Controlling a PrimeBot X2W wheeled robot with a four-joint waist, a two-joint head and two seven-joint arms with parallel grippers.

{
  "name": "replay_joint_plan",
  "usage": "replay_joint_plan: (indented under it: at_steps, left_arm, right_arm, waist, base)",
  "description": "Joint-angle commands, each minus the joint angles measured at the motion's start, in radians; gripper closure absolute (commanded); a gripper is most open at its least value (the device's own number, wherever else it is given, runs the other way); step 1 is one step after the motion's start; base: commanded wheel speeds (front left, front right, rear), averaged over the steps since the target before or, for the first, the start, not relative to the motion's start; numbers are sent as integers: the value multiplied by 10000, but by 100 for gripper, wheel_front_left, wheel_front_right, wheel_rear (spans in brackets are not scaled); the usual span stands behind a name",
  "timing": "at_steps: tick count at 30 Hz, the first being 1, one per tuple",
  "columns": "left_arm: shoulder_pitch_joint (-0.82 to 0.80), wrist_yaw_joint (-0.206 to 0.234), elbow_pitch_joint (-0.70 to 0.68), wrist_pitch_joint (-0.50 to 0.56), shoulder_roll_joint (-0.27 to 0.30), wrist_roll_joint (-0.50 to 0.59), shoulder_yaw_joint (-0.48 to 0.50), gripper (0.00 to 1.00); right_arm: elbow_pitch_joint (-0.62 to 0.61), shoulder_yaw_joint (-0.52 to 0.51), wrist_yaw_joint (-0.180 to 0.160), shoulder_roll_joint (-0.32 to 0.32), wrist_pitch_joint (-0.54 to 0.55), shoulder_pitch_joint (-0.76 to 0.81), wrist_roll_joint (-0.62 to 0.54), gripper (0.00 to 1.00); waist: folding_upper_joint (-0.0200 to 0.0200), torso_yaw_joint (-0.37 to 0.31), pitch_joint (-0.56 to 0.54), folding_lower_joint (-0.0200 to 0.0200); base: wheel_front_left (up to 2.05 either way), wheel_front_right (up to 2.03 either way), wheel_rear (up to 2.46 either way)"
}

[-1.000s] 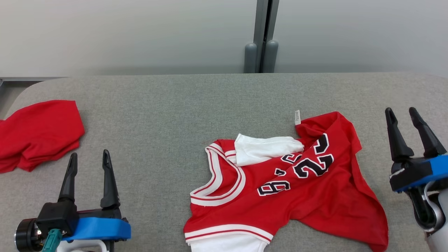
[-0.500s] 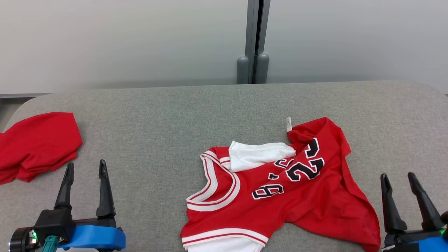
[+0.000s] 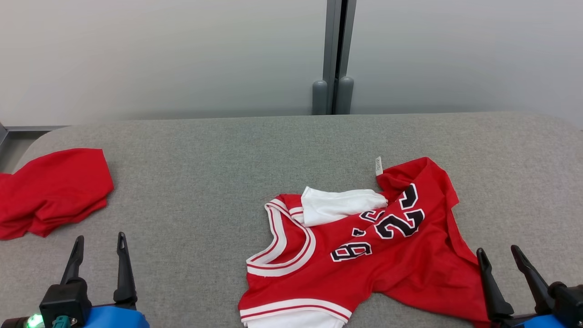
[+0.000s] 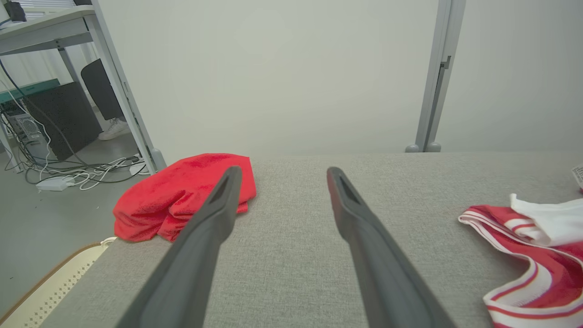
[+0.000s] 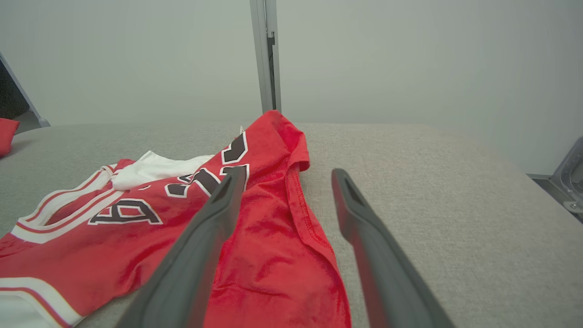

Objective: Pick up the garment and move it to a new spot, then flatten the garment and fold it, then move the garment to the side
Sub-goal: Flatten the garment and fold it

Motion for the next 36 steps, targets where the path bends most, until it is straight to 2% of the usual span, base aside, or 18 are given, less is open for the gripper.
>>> replay_joint_plan:
  at_steps: [1, 6, 8, 15, 23, 29, 36]
  left_arm:
    - [68, 72, -78, 45, 90, 91, 23, 0]
    - [133, 234, -320, 238, 189, 223, -13, 0]
    - [20, 138, -403, 286, 123, 179, -123, 0]
    - [-1247, -845, 8, 545, -389, 254, -1395, 0]
    - [-2692, -2019, 2221, 925, -910, 308, -2602, 0]
    - [-2888, -2544, 3599, 1383, -1025, 214, -3076, 0]
    - [-2769, -2906, 4496, 1892, -1225, 15, -3501, 0]
  right_arm:
    - [-77, -29, 1, 1, 54, 116, -61, 0]
    - [-249, -74, 1, 67, 266, 106, -151, 0]
    - [-280, -43, 1, 74, 318, 65, -167, 0]
    - [-216, 198, 1, -7, 474, -376, -132, 0]
    - [23, 651, 1, -184, 394, -916, -1, 0]
    - [283, 660, 1, -263, 263, -1076, 93, 0]
    - [535, 682, 1, -278, 147, -1224, 177, 0]
  waist:
    - [0, 20, 3, 1]
    - [0, 42, 41, 1]
    - [0, 6, 95, 1]
    - [0, -277, 377, 1]
    - [0, -823, 837, 1]
    - [0, -1008, 1088, 1]
    - [0, -1088, 1208, 1]
  base:
    - [0, 0, 0]
    - [0, 0, 0]
    - [0, 0, 0]
    - [0, 0, 0]
    - [0, 0, 0]
    - [0, 0, 0]
    - [0, 0, 0]
